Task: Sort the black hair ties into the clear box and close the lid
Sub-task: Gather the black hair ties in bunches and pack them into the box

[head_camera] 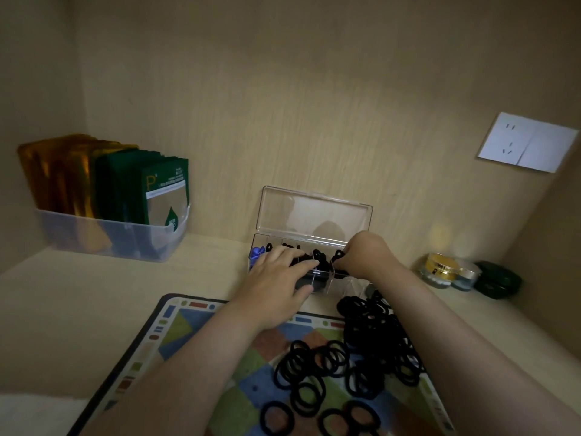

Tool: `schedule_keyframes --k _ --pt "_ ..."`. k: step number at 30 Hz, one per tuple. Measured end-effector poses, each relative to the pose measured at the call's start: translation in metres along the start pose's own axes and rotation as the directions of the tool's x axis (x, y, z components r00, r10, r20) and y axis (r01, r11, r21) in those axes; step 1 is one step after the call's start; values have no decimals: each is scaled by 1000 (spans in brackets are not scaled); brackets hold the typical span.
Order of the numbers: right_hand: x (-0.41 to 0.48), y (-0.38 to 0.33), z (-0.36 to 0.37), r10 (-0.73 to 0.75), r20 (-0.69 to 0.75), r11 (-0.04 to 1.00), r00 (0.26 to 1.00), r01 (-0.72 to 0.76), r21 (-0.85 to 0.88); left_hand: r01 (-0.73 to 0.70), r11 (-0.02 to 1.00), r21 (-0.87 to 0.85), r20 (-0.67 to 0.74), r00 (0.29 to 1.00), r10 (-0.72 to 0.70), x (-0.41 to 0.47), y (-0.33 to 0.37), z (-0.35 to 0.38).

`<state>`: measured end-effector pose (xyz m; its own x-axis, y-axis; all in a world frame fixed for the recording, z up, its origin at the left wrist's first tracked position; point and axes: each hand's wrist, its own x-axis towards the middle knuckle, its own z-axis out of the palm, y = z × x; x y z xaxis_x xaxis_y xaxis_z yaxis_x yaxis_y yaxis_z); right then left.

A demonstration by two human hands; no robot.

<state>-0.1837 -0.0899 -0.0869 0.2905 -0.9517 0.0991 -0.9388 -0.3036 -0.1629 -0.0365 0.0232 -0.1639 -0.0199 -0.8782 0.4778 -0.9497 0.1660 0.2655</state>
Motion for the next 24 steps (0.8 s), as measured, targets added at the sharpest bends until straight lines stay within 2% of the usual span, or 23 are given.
schedule_keyframes --k 3,8,13,17,19,22,24 --pt "1 -5 2 -20 100 995 995 30 -92 -3 1000 8 2 1000 3 0 -1 1" --pt "0 5 -6 -126 181 992 975 128 3 3 1000 -4 12 1000 -3 0 -2 1" --pt "-14 18 -7 -241 40 969 970 238 65 11 1000 4 25 1000 -11 0 -1 1" --pt "-27 23 8 -350 -31 931 936 344 -124 9 1000 3 28 1000 -9 0 -2 1" --pt "-32 23 9 -386 -22 904 922 373 -210 8 1000 7 32 999 -8 0 -2 1" --pt "-37 26 2 -402 8 904 916 398 -158 11 1000 -9 47 999 -11 -1 -2 -1" --pt "-41 31 -3 -412 -41 911 910 410 -52 10 1000 -18 34 999 -9 -2 0 -4"
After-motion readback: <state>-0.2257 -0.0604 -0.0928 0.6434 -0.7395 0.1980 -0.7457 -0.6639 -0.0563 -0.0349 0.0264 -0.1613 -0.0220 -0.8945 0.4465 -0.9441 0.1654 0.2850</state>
